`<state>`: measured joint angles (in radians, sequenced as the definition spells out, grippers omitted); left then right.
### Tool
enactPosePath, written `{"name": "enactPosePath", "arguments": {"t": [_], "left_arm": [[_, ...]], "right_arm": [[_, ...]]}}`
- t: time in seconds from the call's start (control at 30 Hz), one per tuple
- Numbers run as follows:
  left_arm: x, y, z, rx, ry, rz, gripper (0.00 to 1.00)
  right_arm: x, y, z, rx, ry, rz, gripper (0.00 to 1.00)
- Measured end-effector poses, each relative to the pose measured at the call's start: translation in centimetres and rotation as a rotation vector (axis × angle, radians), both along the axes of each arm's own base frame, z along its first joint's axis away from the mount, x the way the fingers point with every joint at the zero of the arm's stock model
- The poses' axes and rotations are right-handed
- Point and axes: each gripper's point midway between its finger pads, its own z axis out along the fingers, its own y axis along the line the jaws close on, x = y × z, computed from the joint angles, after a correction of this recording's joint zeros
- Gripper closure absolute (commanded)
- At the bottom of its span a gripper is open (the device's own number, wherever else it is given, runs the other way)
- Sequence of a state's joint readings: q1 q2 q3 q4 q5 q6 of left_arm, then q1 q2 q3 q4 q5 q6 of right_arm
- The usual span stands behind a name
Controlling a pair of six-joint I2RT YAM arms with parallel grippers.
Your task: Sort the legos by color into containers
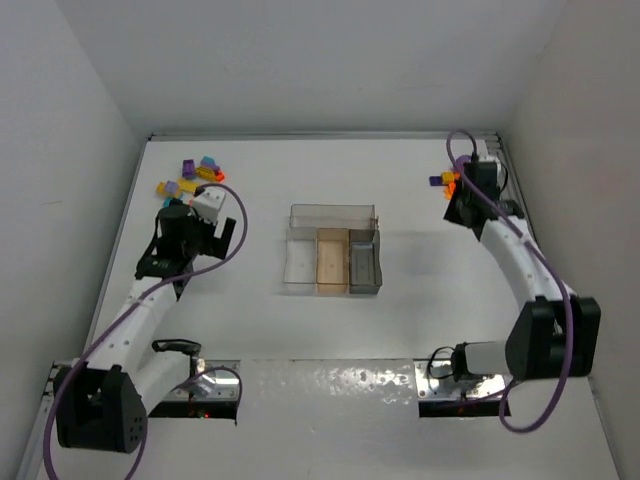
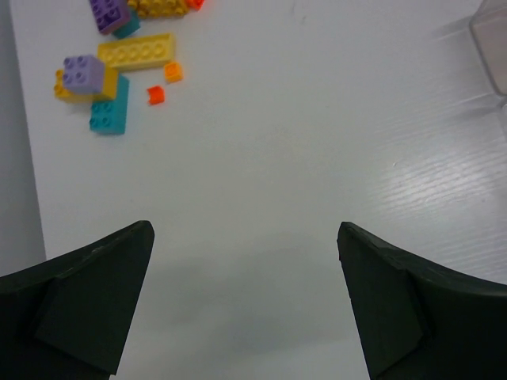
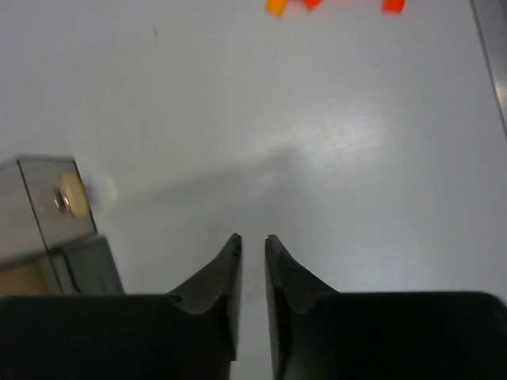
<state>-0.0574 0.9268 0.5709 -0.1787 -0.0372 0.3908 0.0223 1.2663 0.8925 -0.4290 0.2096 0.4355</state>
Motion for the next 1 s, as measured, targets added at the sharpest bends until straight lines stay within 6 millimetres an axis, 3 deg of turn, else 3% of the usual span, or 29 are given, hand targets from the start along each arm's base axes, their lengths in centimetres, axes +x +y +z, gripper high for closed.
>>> {"name": "enactPosePath", "arguments": {"t": [0.07, 0.13, 0.23, 0.33, 0.43, 0.53, 0.73, 0.87, 1.0], "left_arm": [[1.1, -0.9, 0.6, -0.023, 0.014, -0.041, 0.00], [2.0, -1.7, 0.8, -0.048, 0.024, -0.074, 0.00], [2.2, -2.3, 0.5, -0.068, 0.036, -0.100, 0.00], [2.4, -2.4, 0.2, -0.069, 0.040, -0.102, 0.00], [2.9, -1.9, -0.5, -0.056, 0.062, -0.080, 0.00], [3.6, -1.2, -1.5, -0.031, 0.095, -0.044, 0.00], [5.6, -0.1, -1.9, 0.007, 0.114, 0.018, 0.00], [6.9, 0.3, -1.6, 0.018, 0.097, 0.044, 0.00], [7.4, 0.6, -1.4, 0.027, 0.086, 0.057, 0.00]], "right_arm": [[3.2, -0.6, 1.8, -0.024, -0.010, -0.040, 0.59], [5.4, -1.9, 2.1, -0.059, 0.003, -0.108, 0.41], [7.2, -3.8, -0.1, -0.044, 0.067, -0.195, 0.45], [7.2, -7.1, -4.1, 0.047, 0.151, -0.312, 0.51], [7.2, -10.6, -7.6, 0.118, 0.222, -0.426, 0.39], [8.1, -12.9, -9.0, 0.103, 0.223, -0.486, 0.39], [10.6, -13.9, -7.5, 0.038, 0.116, -0.508, 0.42], [12.5, -12.9, -6.5, 0.022, 0.028, -0.469, 0.39], [13.6, -10.5, -6.2, -0.007, 0.008, -0.413, 0.39]]}}
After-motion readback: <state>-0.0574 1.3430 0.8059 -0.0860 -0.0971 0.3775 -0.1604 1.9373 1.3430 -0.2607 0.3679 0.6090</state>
